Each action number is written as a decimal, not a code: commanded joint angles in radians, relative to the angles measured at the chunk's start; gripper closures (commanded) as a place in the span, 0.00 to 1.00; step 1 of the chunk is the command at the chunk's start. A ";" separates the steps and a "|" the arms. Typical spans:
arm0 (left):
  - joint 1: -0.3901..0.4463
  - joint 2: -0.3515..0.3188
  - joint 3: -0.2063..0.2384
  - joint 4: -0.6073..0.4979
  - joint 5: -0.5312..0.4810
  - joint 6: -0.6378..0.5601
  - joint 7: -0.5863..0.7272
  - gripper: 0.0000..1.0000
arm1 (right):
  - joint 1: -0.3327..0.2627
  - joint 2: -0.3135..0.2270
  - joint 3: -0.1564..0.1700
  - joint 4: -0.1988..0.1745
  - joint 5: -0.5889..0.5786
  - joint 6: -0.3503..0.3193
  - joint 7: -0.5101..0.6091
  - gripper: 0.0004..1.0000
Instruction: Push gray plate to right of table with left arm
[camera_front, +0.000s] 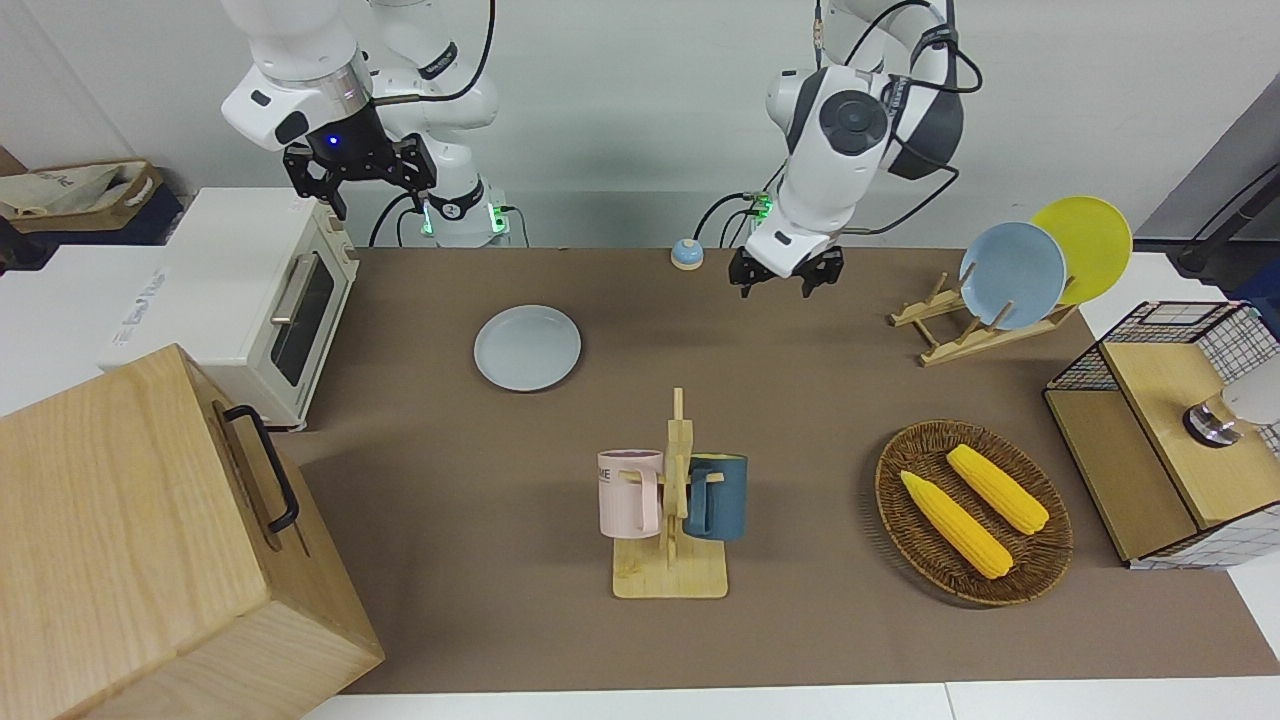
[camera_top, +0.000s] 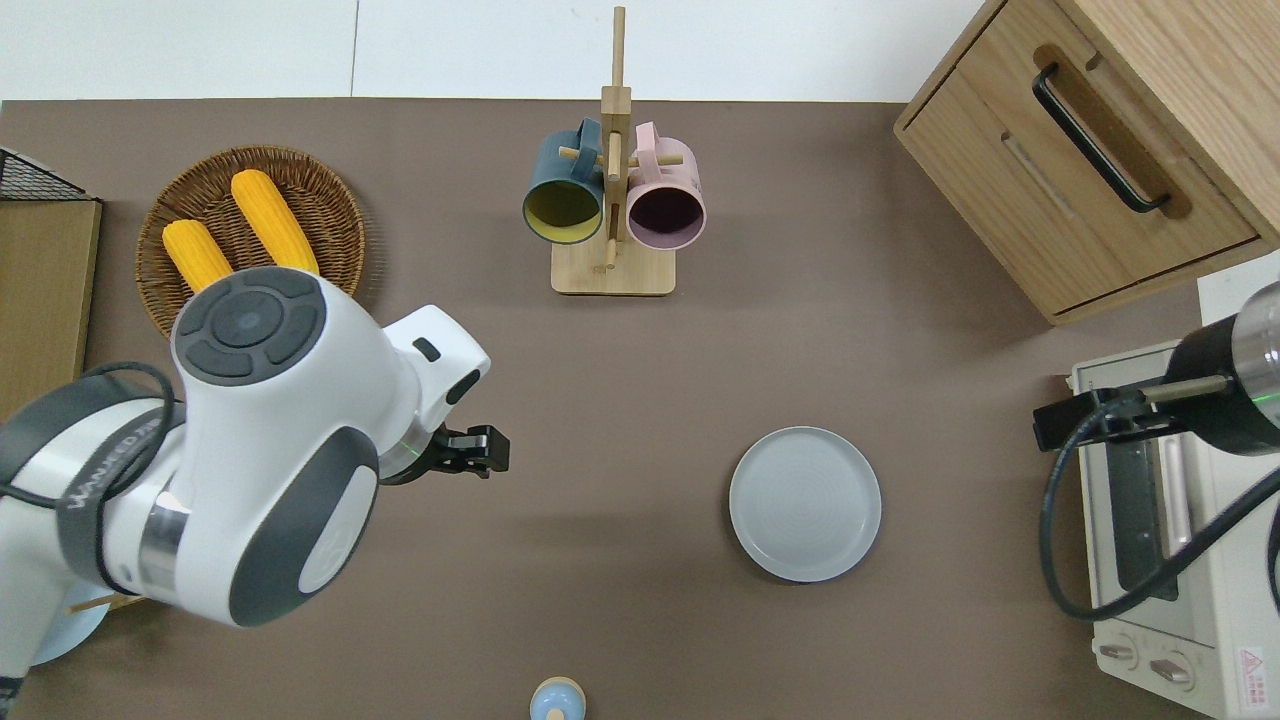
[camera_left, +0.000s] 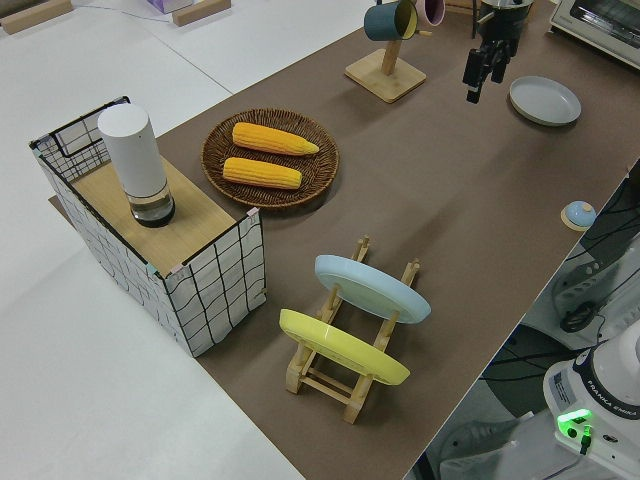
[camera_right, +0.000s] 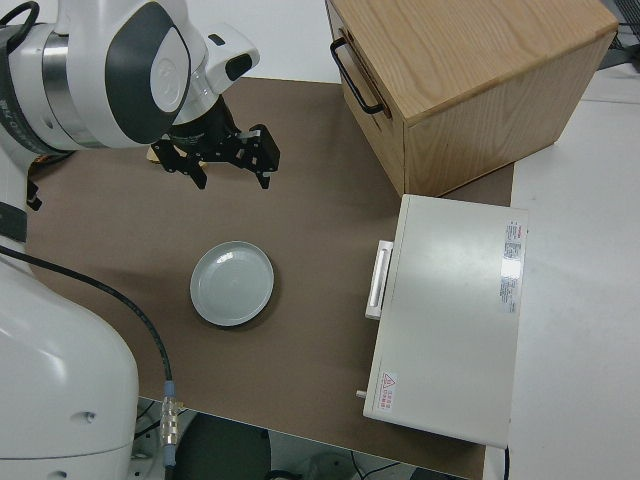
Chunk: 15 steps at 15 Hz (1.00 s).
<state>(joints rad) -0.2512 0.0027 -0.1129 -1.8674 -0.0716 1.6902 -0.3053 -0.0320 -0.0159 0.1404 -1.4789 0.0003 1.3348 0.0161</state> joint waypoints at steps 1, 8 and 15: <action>0.096 -0.084 -0.005 -0.032 -0.016 -0.049 0.113 0.01 | -0.019 -0.002 0.016 0.009 0.004 -0.016 0.013 0.02; 0.254 -0.161 -0.002 -0.024 0.002 -0.089 0.270 0.01 | -0.020 -0.002 0.016 0.009 0.004 -0.016 0.013 0.02; 0.259 -0.162 0.029 0.048 0.058 -0.144 0.296 0.01 | -0.019 -0.002 0.016 0.009 0.004 -0.016 0.012 0.02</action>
<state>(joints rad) 0.0052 -0.1522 -0.0843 -1.8362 -0.0435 1.5823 -0.0218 -0.0320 -0.0159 0.1404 -1.4789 0.0003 1.3348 0.0161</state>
